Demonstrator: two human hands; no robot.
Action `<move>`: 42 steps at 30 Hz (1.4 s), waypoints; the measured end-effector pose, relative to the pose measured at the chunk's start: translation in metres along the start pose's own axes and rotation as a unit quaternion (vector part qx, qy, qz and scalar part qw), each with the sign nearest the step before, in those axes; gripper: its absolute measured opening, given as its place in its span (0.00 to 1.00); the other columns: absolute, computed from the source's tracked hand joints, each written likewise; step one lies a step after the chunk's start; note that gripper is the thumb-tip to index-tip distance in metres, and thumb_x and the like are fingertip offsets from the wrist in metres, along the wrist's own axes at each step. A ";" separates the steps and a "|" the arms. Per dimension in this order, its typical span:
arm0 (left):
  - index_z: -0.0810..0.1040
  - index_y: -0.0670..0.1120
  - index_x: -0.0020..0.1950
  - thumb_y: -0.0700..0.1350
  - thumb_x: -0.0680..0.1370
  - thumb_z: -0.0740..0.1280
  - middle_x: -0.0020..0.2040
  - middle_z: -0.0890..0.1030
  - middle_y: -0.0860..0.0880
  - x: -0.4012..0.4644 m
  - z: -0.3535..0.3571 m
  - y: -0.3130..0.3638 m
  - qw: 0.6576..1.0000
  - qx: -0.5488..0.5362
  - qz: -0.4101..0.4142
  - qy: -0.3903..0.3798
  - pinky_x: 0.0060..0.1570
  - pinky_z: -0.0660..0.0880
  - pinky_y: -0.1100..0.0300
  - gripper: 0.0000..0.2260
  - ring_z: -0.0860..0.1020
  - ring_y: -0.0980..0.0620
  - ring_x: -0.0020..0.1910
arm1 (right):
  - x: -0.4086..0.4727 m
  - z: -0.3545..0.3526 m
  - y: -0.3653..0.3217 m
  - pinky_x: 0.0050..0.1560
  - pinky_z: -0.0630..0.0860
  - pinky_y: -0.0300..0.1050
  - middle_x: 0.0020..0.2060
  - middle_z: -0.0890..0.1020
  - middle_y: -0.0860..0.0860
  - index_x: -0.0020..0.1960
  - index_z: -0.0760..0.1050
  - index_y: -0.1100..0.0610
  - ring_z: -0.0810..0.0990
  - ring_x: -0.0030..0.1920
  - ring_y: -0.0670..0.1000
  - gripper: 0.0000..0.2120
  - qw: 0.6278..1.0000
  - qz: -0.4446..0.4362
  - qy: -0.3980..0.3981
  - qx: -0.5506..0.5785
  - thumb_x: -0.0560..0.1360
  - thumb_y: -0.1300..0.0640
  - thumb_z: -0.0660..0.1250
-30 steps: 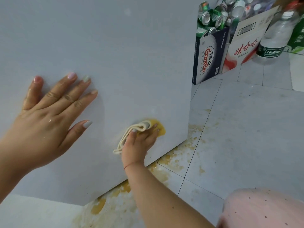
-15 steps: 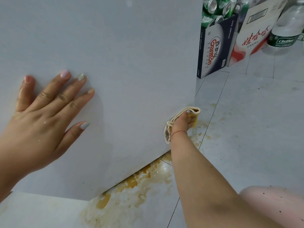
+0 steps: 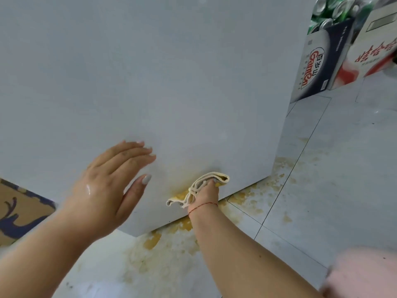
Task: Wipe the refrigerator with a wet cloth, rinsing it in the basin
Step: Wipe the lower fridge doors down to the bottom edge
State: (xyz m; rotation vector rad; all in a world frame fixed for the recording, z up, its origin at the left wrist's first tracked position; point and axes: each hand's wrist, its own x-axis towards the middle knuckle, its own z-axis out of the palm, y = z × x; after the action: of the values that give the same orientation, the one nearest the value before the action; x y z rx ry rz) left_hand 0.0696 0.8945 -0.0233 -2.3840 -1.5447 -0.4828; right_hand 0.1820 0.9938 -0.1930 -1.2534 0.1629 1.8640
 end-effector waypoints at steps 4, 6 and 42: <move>0.79 0.50 0.59 0.55 0.82 0.56 0.56 0.79 0.58 -0.048 0.012 0.011 0.957 -0.137 -0.251 -0.054 0.55 0.70 0.71 0.17 0.77 0.60 0.56 | -0.020 -0.039 0.012 0.63 0.68 0.57 0.61 0.77 0.56 0.57 0.78 0.55 0.74 0.61 0.58 0.20 0.987 0.066 -0.116 0.091 0.80 0.42 0.56; 0.79 0.56 0.54 0.55 0.80 0.60 0.52 0.79 0.62 -0.065 0.025 0.011 0.888 -0.195 -0.407 -0.090 0.49 0.70 0.71 0.10 0.76 0.62 0.51 | -0.029 -0.056 0.018 0.61 0.71 0.62 0.57 0.79 0.58 0.51 0.82 0.56 0.76 0.59 0.61 0.20 0.967 0.098 -0.203 0.114 0.76 0.42 0.59; 0.82 0.39 0.44 0.47 0.77 0.69 0.40 0.79 0.44 -0.098 0.054 0.010 0.606 -0.470 -0.639 0.054 0.49 0.80 0.55 0.12 0.78 0.49 0.41 | -0.100 -0.048 0.034 0.56 0.77 0.57 0.58 0.80 0.61 0.60 0.79 0.60 0.80 0.56 0.61 0.26 0.898 0.127 -0.375 -0.192 0.72 0.44 0.60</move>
State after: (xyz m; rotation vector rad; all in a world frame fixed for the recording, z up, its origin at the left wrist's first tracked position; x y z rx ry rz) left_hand 0.0487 0.8307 -0.1129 -0.8916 -3.2437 -2.0345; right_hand 0.2037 0.8892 -0.1474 -0.6780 -0.5047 2.5639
